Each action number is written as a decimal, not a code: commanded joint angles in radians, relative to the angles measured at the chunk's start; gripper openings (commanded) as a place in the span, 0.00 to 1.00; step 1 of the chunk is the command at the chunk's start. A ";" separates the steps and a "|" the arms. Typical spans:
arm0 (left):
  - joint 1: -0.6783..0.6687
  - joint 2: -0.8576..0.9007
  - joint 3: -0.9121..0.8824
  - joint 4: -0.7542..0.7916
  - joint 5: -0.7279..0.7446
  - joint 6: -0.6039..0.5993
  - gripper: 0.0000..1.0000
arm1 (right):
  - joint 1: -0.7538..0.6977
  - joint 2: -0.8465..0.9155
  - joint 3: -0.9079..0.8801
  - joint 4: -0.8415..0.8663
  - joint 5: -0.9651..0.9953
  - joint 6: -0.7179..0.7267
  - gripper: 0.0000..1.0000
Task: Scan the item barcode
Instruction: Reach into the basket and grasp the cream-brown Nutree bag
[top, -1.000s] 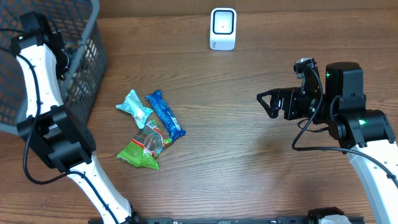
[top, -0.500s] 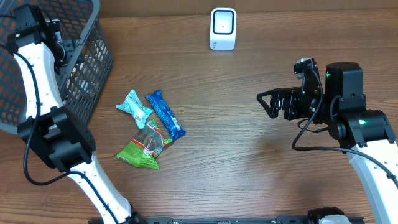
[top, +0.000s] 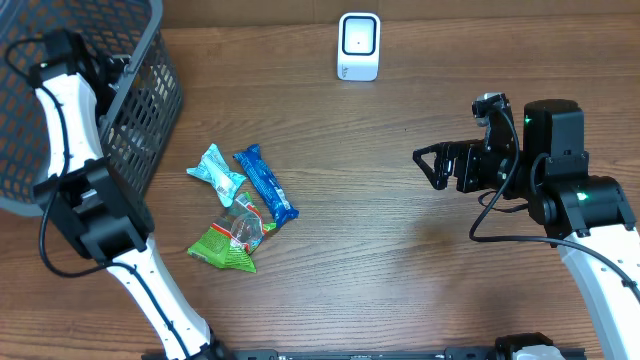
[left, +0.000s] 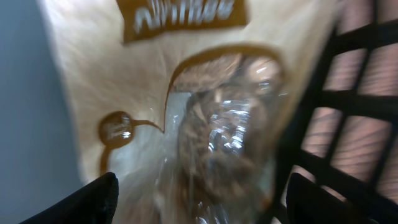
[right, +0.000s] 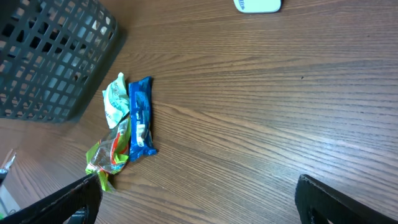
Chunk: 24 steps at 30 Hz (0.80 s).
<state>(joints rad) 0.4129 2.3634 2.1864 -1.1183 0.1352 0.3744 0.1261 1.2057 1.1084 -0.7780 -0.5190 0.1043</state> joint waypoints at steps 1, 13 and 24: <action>-0.009 0.079 -0.014 -0.027 0.041 0.029 0.76 | 0.005 -0.003 0.024 0.006 0.001 -0.007 1.00; -0.007 0.085 0.000 -0.015 -0.105 -0.165 0.04 | 0.005 -0.003 0.024 0.010 0.001 -0.007 1.00; -0.010 -0.126 0.357 -0.176 -0.214 -0.462 0.04 | 0.005 -0.003 0.024 0.013 0.001 -0.006 1.00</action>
<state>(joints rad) 0.4099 2.3974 2.4023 -1.2705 -0.0181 0.0402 0.1261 1.2057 1.1080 -0.7708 -0.5190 0.1040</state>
